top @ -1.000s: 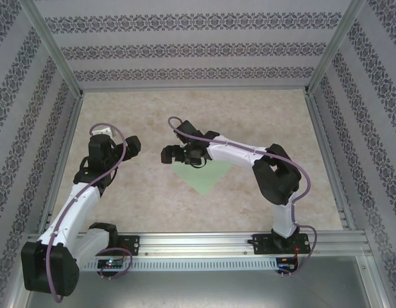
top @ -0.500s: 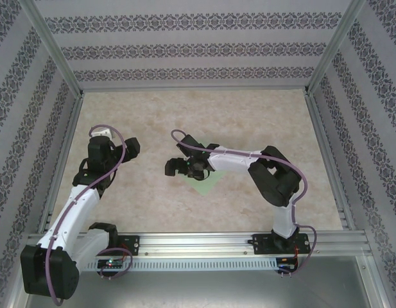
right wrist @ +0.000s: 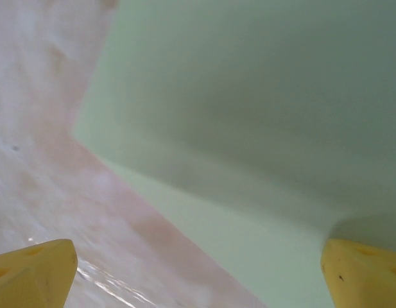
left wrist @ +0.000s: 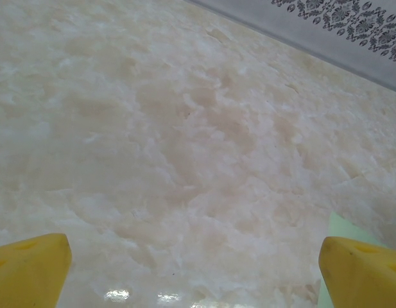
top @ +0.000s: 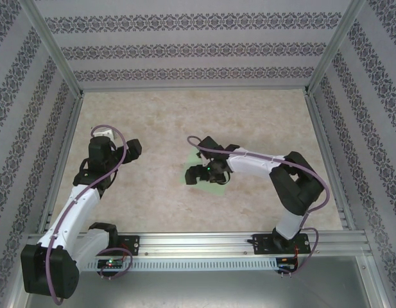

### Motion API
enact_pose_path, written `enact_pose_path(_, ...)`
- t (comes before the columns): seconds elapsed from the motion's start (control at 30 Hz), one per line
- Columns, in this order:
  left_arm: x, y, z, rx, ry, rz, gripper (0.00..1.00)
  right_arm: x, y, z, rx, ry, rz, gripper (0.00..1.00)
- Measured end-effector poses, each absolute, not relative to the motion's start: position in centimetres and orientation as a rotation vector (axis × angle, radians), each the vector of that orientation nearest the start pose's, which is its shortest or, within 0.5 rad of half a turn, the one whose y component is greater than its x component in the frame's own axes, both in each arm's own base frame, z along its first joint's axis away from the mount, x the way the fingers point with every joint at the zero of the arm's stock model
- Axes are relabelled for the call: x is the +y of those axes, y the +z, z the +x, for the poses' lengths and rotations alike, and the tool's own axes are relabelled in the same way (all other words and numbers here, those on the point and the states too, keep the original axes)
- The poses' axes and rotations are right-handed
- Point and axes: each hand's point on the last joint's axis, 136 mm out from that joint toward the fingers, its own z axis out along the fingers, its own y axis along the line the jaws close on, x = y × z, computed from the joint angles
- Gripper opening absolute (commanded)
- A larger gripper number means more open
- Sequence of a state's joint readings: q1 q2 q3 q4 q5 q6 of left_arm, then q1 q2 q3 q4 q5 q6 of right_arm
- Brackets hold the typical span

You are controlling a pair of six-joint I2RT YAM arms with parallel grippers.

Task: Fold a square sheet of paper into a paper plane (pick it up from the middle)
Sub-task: Rotate the square sheet of paper at the center of the table.

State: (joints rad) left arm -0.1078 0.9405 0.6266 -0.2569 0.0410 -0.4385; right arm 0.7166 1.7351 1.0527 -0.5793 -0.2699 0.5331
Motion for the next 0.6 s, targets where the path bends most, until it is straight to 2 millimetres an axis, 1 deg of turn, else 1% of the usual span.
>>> enact_pose_path(0.03, -4.2, 17.5, 32.0, 2.138, -0.362, -0.326, 1.0, 26.1, 4.1, 24.8, 2.975, 0.569, -0.315, 0.98)
enact_pose_path(0.1, -4.3, 17.4, 31.9, 2.142, -0.364, -0.318, 1.0, 24.3, 4.9, 25.5, 2.97, 0.505, -0.278, 0.98)
enact_pose_path(0.13, -4.4, 17.2, 31.9, 2.147, -0.366, -0.315, 1.0, 23.5, 5.6, 25.8, 2.964, 0.444, -0.259, 0.98)
enact_pose_path(0.17, -4.4, 17.0, 31.8, 2.152, -0.369, -0.312, 1.0, 23.1, 6.3, 26.1, 2.951, 0.396, -0.244, 0.98)
enact_pose_path(0.23, -4.6, 16.6, 31.8, 2.167, -0.375, -0.305, 1.0, 23.0, 8.3, 27.3, 2.896, 0.302, -0.162, 0.98)
enact_pose_path(0.3, -4.7, 16.1, 31.8, 2.182, -0.375, -0.302, 1.0, 23.4, 9.9, 28.4, 2.844, 0.267, -0.058, 0.98)
enact_pose_path(0.37, -4.7, 15.8, 31.9, 2.195, -0.372, -0.302, 1.0, 24.1, 10.9, 29.7, 2.802, 0.243, 0.076, 0.98)
enact_pose_path(0.47, -4.7, 15.5, 31.9, 2.205, -0.364, -0.292, 1.0, 25.5, 10.5, 31.3, 2.782, 0.193, 0.218, 0.98)
enact_pose_path(0.6, -4.7, 15.5, 31.9, 2.206, -0.356, -0.276, 1.0, 26.8, 8.2, 32.6, 2.809, 0.107, 0.314, 0.98)
